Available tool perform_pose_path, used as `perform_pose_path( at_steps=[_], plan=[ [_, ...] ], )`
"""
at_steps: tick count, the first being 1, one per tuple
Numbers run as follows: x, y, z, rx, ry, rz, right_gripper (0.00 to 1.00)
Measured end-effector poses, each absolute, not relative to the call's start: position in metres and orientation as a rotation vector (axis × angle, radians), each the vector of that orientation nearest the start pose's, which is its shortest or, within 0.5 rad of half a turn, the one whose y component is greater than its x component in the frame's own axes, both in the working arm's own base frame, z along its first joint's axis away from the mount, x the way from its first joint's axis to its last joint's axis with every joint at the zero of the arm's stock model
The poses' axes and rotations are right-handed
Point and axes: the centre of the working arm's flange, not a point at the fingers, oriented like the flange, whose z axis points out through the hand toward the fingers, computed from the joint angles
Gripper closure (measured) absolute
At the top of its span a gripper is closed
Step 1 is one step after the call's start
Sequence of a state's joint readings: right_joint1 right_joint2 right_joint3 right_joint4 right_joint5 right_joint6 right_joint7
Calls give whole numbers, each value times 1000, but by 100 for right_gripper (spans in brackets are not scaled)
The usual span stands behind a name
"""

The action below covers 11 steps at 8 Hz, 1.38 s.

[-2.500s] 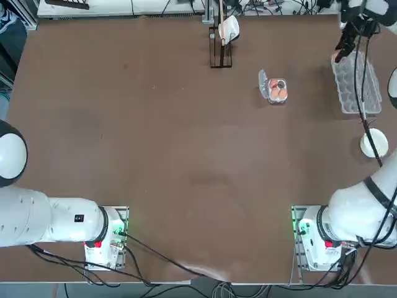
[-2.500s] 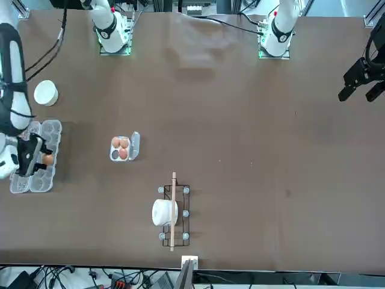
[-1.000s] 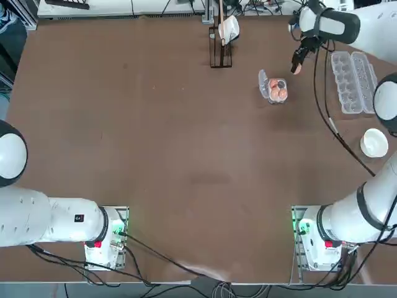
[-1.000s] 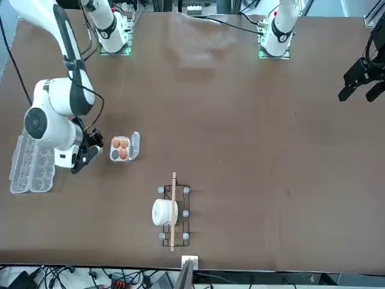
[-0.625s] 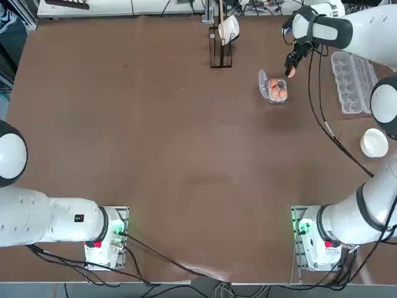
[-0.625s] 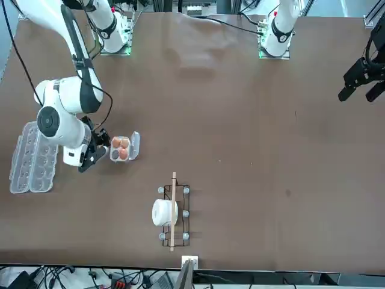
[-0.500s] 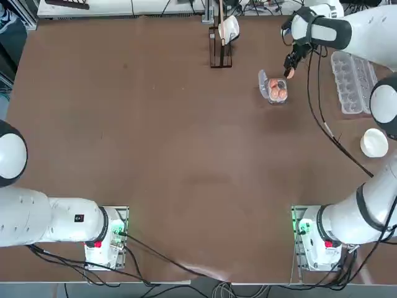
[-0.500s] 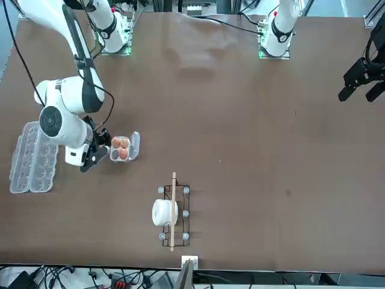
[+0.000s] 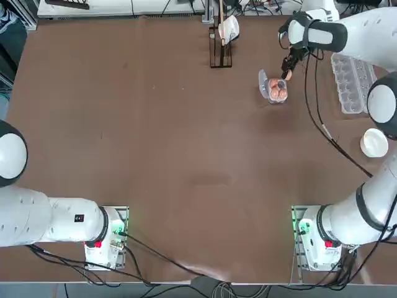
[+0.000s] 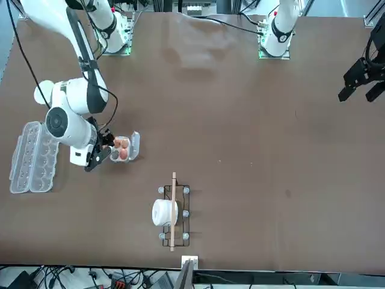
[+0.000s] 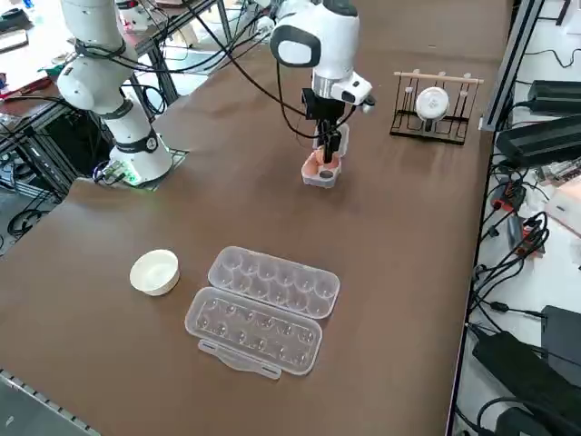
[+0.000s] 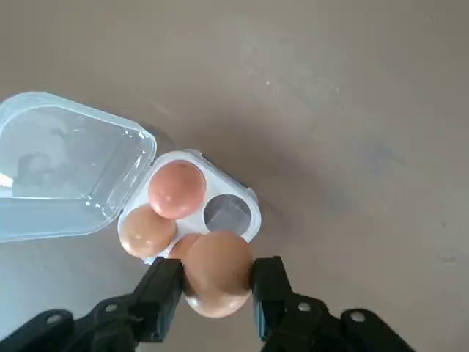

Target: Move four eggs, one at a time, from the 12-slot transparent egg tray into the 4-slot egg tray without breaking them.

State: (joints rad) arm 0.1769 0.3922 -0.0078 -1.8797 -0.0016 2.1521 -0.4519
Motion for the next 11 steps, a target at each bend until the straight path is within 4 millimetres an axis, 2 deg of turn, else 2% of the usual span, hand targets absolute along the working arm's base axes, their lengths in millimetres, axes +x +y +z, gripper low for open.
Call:
perform_pose_path(
  at_steps=[6,9,10,11],
  plan=[
    [612,108,257,-2976,-950,191,46],
    [611,109,249,-2977,-944,204,47],
    [611,109,249,-2978,-942,206,37],
    [611,109,249,-2978,-940,206,18]
  ],
)
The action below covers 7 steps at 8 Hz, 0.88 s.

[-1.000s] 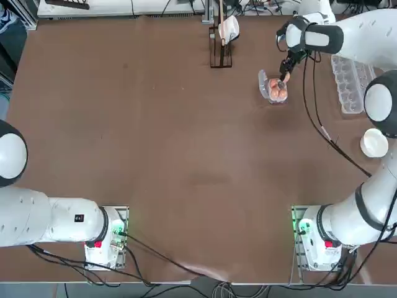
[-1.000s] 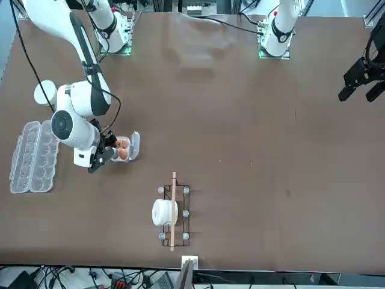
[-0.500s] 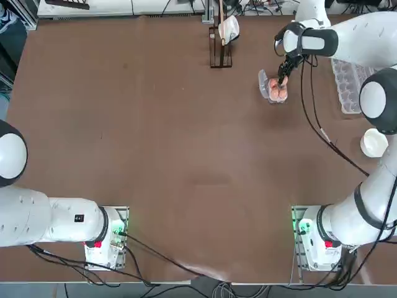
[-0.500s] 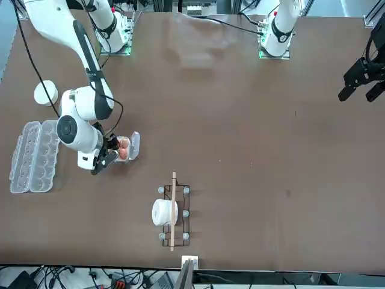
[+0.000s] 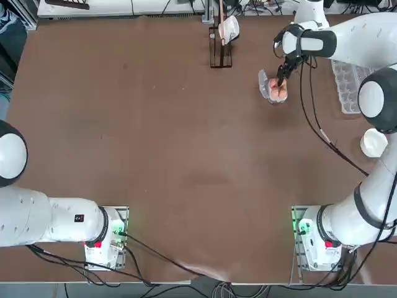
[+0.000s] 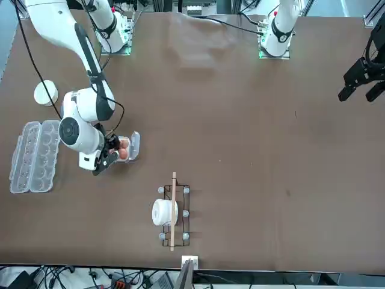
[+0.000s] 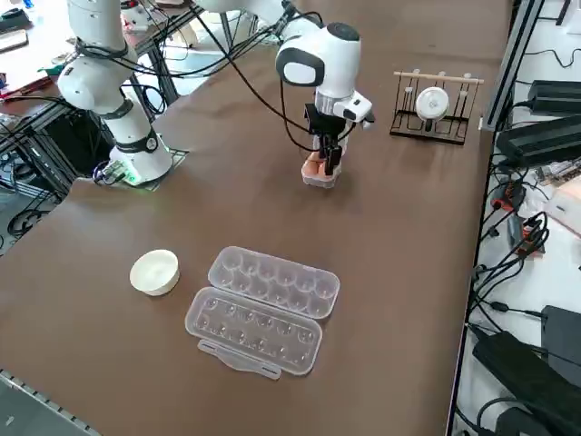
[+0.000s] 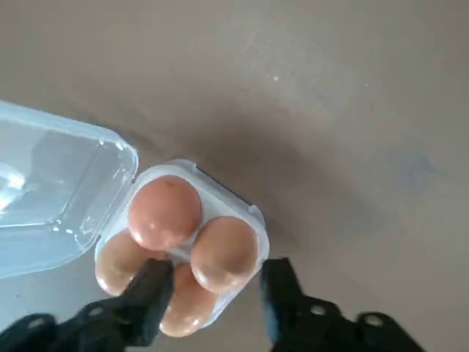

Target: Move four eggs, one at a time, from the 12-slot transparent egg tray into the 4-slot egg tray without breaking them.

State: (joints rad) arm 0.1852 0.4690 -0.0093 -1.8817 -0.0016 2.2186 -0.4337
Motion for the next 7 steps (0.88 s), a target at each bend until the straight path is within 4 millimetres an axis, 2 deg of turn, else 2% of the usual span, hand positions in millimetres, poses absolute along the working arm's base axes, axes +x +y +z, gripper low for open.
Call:
perform_pose_path(
  at_steps=[1,3,5,7],
  plan=[
    [611,108,249,-2980,-939,203,1],
    [616,105,266,-2994,-924,157,0],
    [620,97,303,-3052,-768,91,0],
    [618,99,352,-3102,-550,49,0]
  ],
)
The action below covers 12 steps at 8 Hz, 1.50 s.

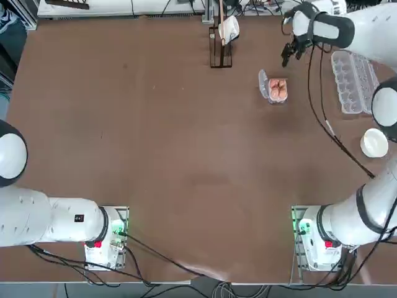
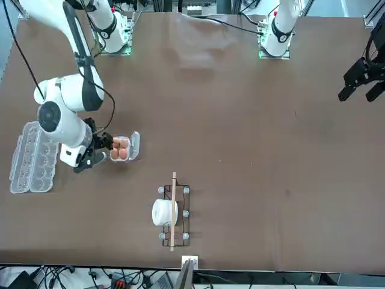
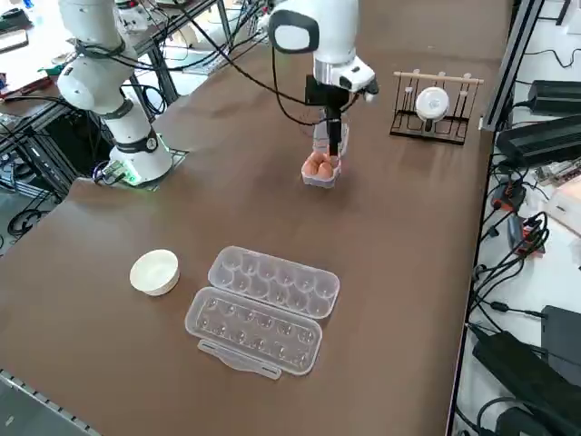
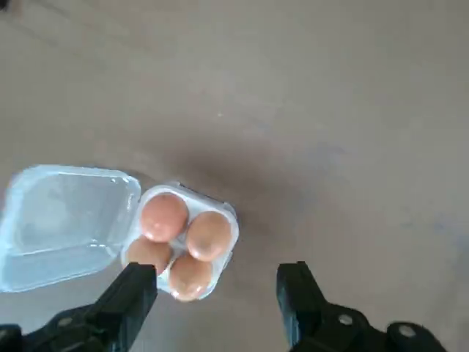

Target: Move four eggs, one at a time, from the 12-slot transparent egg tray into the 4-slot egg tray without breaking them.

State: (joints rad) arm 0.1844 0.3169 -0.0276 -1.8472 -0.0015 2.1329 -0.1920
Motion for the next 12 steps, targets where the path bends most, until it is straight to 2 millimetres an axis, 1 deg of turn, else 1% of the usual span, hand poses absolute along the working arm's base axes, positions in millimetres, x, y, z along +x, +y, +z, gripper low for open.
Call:
perform_pose_path(
  at_steps=[2,3,4,5,6,8,9,10,12],
  plan=[
    [614,103,416,-3133,-313,26,0],
    [608,111,446,-3144,-181,32,0],
    [601,118,473,-3146,-106,22,0],
    [594,118,495,-3145,-72,7,0],
    [587,110,516,-3144,-48,-16,0],
    [587,78,559,-3135,37,-94,0],
    [585,69,572,-3133,61,-97,0],
    [579,66,581,-3134,67,-71,0],
    [568,65,587,-3134,65,-29,0]
  ],
)
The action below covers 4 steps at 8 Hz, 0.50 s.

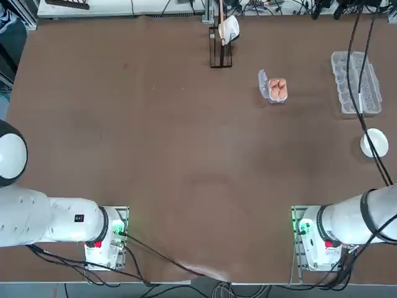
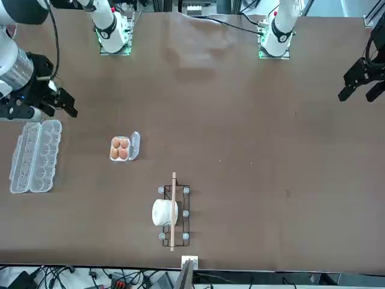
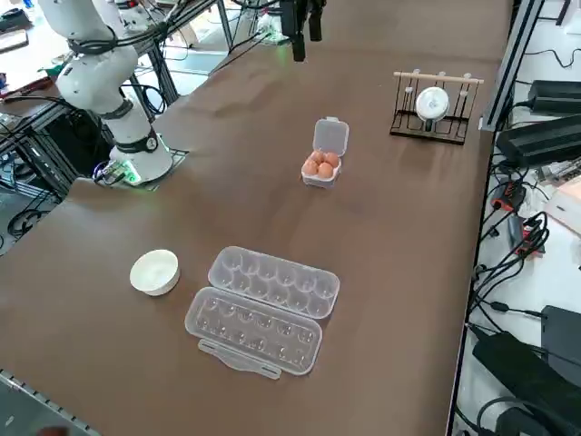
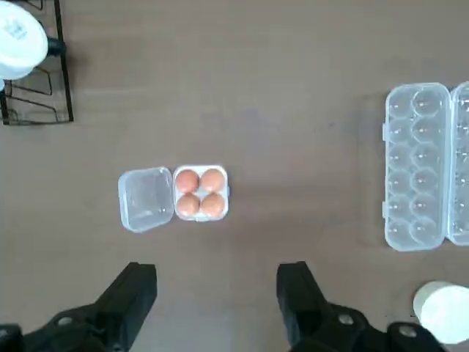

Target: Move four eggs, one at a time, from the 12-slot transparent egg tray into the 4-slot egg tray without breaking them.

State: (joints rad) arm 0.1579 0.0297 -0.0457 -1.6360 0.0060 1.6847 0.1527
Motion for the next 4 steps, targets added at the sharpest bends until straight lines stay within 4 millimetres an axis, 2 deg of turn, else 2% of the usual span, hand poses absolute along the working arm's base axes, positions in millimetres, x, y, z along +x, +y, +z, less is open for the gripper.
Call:
perform_pose_path(
  at_steps=[4],
  plan=[
    [544,62,580,-3130,20,-8,0]
  ],
)
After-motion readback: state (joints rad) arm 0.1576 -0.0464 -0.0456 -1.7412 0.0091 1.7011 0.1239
